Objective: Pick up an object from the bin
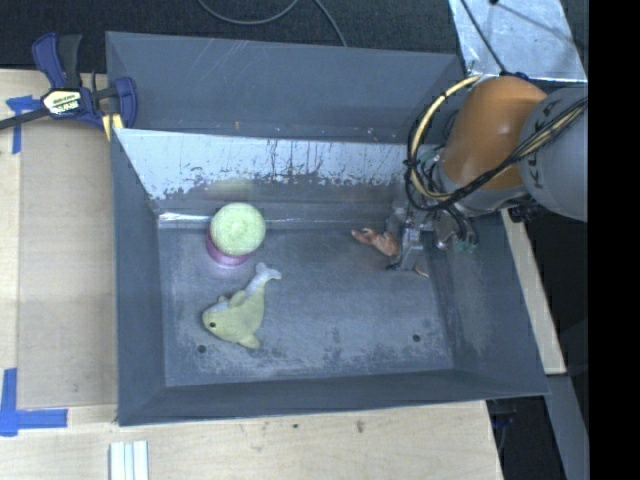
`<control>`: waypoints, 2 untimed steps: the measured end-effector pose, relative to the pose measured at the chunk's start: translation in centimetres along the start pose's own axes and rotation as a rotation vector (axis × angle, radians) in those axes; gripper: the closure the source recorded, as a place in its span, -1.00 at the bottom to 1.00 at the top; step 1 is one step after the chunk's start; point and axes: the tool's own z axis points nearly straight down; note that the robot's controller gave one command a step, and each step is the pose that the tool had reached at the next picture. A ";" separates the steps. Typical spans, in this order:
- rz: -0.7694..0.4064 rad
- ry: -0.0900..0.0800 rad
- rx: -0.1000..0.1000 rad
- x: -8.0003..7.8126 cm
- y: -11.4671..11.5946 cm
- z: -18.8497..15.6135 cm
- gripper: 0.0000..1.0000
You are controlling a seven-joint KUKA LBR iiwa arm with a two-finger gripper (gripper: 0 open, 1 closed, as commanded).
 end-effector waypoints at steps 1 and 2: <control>-0.001 0.000 0.000 0.0 0.0 0.0 1.00; 0.000 0.006 0.000 -0.2 0.0 -1.4 1.00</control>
Offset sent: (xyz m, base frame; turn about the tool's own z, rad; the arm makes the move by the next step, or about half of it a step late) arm 0.0002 -0.0001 0.0128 0.0000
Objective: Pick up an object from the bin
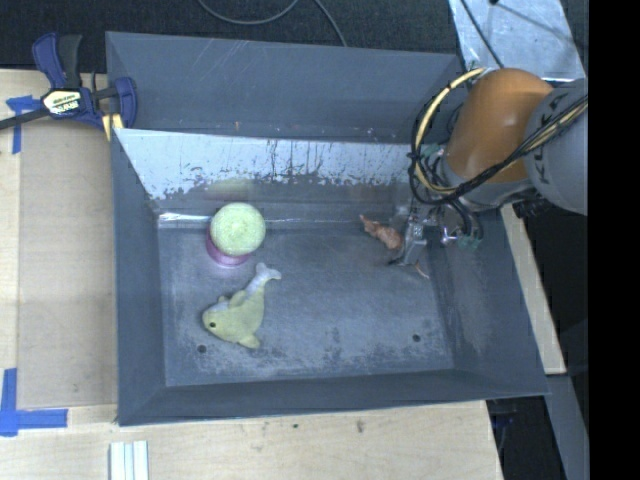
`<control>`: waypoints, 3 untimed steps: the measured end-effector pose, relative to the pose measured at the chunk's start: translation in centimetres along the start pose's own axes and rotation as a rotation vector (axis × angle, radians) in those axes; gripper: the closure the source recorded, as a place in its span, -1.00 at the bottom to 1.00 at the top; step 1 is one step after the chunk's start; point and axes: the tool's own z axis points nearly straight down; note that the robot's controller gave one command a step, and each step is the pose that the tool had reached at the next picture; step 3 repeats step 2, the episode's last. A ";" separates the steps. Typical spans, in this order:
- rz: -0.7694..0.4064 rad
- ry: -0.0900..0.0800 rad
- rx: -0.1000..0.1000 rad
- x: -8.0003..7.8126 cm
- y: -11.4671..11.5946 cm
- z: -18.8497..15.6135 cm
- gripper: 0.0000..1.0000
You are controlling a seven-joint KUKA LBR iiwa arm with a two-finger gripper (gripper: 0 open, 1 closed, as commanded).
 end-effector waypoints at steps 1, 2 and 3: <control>0.000 -0.001 0.000 0.0 0.0 -1.9 1.00; 0.000 -0.001 0.000 -0.2 0.0 -6.0 1.00; 0.000 -0.001 0.000 -0.2 0.0 -6.0 1.00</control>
Offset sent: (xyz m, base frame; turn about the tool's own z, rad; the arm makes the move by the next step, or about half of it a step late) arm 0.0001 0.0000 0.0587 0.0000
